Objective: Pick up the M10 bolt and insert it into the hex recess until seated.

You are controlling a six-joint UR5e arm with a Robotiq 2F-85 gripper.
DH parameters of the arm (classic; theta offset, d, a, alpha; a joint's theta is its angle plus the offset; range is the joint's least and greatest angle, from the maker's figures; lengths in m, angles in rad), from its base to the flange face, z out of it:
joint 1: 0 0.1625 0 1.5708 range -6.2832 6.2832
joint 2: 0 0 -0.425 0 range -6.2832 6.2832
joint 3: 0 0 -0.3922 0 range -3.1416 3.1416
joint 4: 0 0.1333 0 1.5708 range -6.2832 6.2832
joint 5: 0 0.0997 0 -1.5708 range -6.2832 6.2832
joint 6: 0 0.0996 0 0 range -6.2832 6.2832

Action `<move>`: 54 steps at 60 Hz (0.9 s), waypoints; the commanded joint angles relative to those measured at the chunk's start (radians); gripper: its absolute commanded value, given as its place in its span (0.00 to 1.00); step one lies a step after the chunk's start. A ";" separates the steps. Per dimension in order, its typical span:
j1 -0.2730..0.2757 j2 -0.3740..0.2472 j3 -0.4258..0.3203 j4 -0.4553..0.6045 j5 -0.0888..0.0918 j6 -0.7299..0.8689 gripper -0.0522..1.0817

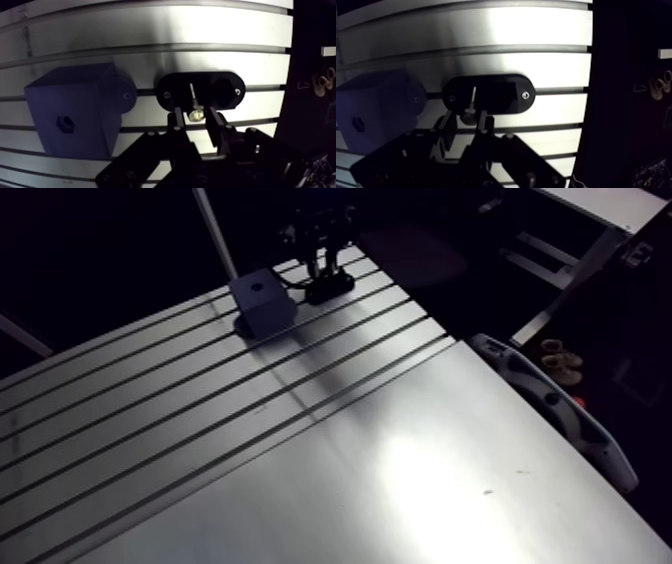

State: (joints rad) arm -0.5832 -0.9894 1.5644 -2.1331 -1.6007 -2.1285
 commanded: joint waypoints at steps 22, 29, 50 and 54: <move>0.000 0.001 -0.002 -0.002 -0.002 0.000 0.61; 0.000 0.002 -0.002 -0.002 -0.002 -0.002 0.61; 0.000 0.008 -0.007 -0.002 -0.002 -0.001 0.62; 0.000 0.009 -0.008 -0.002 -0.002 -0.002 0.62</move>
State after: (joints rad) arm -0.5831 -0.9836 1.5596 -2.1346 -1.6025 -2.1293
